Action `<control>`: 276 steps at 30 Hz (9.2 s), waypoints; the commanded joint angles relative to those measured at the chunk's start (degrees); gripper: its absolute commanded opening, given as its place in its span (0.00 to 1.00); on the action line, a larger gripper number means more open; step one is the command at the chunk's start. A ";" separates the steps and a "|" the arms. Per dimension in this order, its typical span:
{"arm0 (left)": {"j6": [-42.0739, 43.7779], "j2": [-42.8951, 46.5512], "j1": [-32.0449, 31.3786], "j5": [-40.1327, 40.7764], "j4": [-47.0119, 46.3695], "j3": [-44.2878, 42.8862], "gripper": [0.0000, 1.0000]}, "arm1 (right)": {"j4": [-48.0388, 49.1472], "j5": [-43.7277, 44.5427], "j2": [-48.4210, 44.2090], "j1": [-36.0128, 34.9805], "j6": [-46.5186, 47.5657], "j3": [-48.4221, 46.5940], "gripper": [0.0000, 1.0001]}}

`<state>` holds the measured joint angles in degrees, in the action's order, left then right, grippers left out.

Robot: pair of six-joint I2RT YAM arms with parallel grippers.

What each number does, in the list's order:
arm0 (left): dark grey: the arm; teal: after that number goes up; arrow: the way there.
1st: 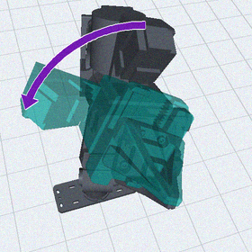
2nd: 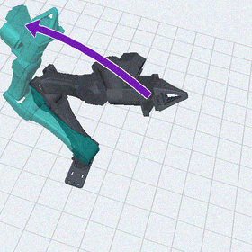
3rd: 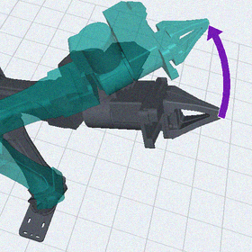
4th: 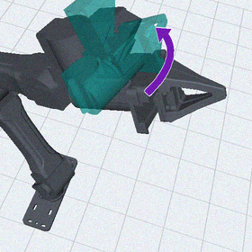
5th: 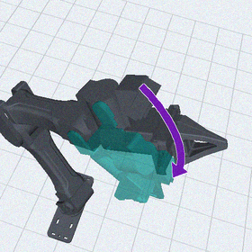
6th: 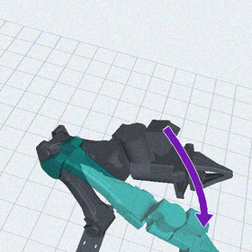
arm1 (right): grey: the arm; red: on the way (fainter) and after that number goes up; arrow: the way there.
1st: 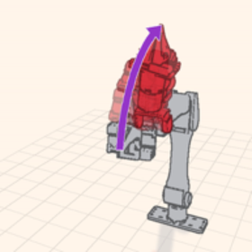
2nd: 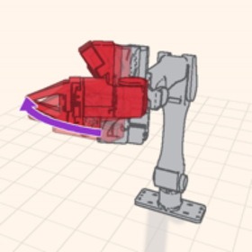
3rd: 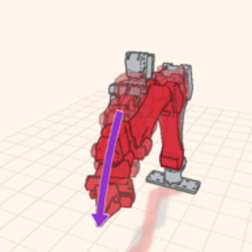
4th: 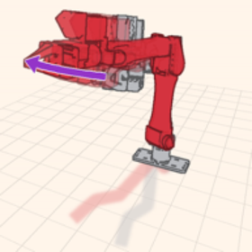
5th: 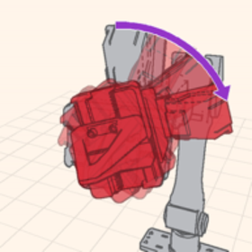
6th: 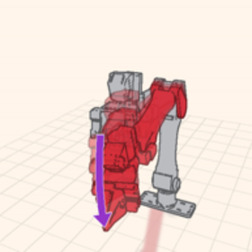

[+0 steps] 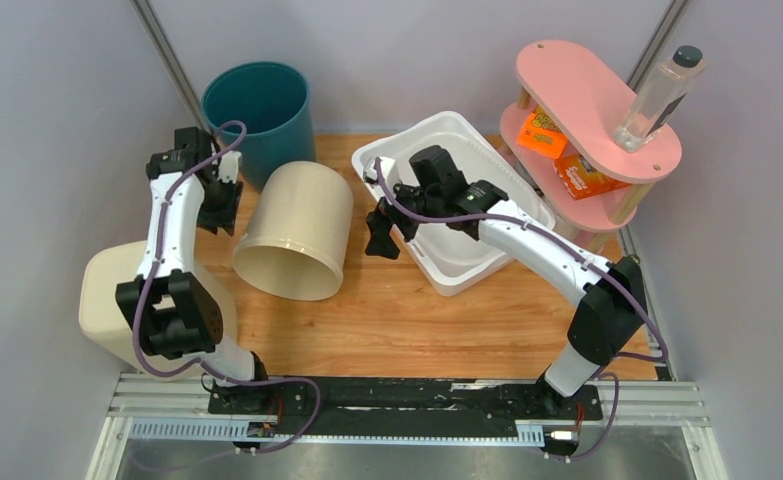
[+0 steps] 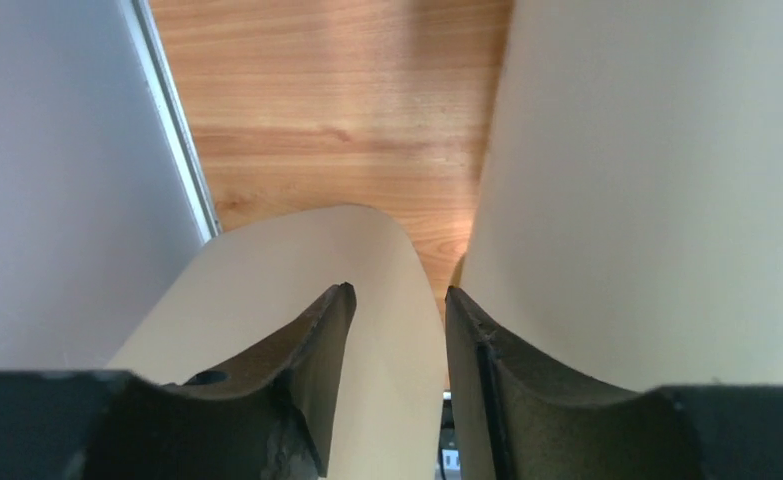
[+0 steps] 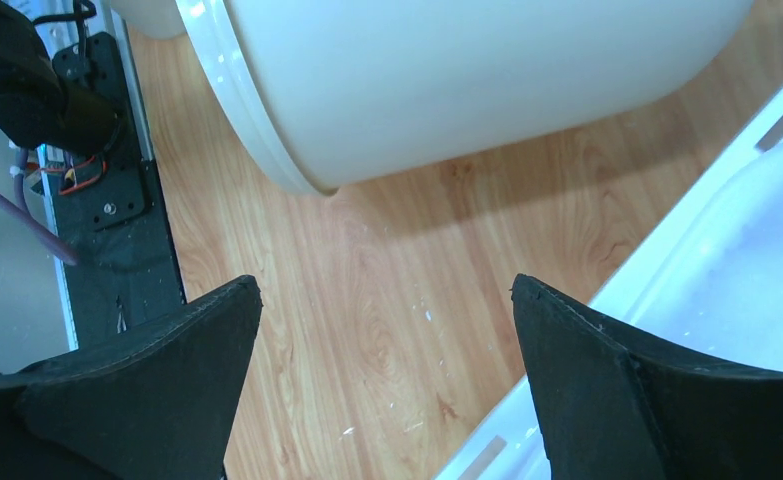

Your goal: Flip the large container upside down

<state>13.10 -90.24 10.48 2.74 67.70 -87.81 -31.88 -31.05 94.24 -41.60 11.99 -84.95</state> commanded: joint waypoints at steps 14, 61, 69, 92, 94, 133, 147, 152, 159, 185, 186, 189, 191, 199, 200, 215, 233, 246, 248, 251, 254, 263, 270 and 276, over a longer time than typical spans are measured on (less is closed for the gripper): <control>43.17 23.65 -3.22 -40.44 12.94 -2.49 0.69 | -1.00 -2.94 0.38 0.47 3.62 -6.90 1.00; 34.43 37.65 -39.80 -29.90 5.83 31.50 0.06 | 0.76 2.75 0.40 4.16 4.17 -6.16 1.00; 31.88 37.26 -39.76 -29.05 3.09 32.27 0.19 | 0.98 2.37 0.70 4.16 4.42 -6.80 1.00; 40.78 25.42 -39.79 -4.63 0.36 8.14 0.65 | 1.51 1.22 -1.60 5.79 4.71 -2.81 1.00; 39.63 24.64 -39.83 -3.22 -2.66 9.37 0.64 | 1.54 1.02 -2.24 5.84 4.71 -2.01 1.00; 26.12 35.83 -39.83 -12.46 8.66 29.03 0.23 | 2.15 0.01 -1.90 5.83 4.46 -0.23 1.00; 4.99 36.66 -38.81 2.78 -0.02 9.99 0.83 | 1.64 -2.89 0.30 5.89 2.51 -3.25 1.00; 0.11 29.17 -29.24 1.72 3.95 3.11 0.90 | 1.62 -5.85 -0.04 5.38 1.89 -2.70 1.00; -0.20 23.38 -21.89 -1.57 9.92 -0.11 1.00 | 1.63 -4.66 -1.34 5.22 2.54 -1.49 1.00; 7.41 13.48 -4.23 -1.25 12.76 1.86 0.41 | 1.69 -2.53 -3.77 5.22 3.21 2.38 1.00; 7.74 12.75 -3.84 -1.38 12.57 1.50 0.40 | 1.68 -2.27 -3.90 5.22 3.22 2.48 1.00; 8.67 10.69 -1.46 -3.06 11.43 -0.13 0.32 | 1.73 -1.81 -4.08 5.26 3.31 2.68 1.00; 8.71 8.98 -0.04 -5.67 10.94 -1.04 0.26 | 1.71 -1.74 -4.07 5.24 3.30 2.69 1.00; 6.02 3.75 2.30 -6.99 6.00 0.23 0.10 | 1.85 -1.61 -3.92 5.22 3.66 2.57 1.00; 6.11 3.67 2.34 -6.49 4.56 1.03 0.09 | 1.86 -1.58 -3.89 5.22 3.66 2.66 1.00; 5.01 1.73 2.35 -3.65 -1.95 4.07 0.15 | 2.32 -1.75 -3.67 5.27 3.82 3.14 1.00; -0.01 2.75 2.37 -1.09 -3.67 0.34 0.55 | 2.30 -0.94 -4.26 5.33 3.96 4.36 1.00; -2.37 7.25 2.35 -11.91 5.32 -20.89 0.69 | 1.96 2.21 -4.54 5.68 4.41 2.30 1.00; -1.03 8.17 2.01 -18.01 5.87 -23.49 0.71 | 1.91 3.25 -4.44 5.79 4.50 1.49 1.00; 1.86 8.94 0.45 -28.21 6.88 -26.18 0.73 | 1.57 3.62 -4.39 6.07 4.66 0.65 1.00; 6.51 10.83 -6.49 -35.31 8.12 -25.87 0.75 | 1.45 4.23 -4.88 6.25 4.98 1.49 1.00; 8.92 10.48 -36.67 -28.33 6.30 -17.97 0.77 | 3.61 14.07 -8.76 12.20 0.88 1.66 1.00; 5.71 3.53 -43.99 -24.98 5.08 -16.75 0.76 | 3.10 14.53 -11.98 20.14 0.40 1.81 1.00; 6.41 -3.04 -47.85 -12.64 7.28 -14.47 0.74 | 3.28 13.30 -12.95 21.82 -0.01 3.63 1.00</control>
<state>19.88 -89.95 -36.12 -17.76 73.80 -102.37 -30.55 -16.88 83.42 -19.88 13.13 -81.67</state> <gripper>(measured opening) 0.750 0.997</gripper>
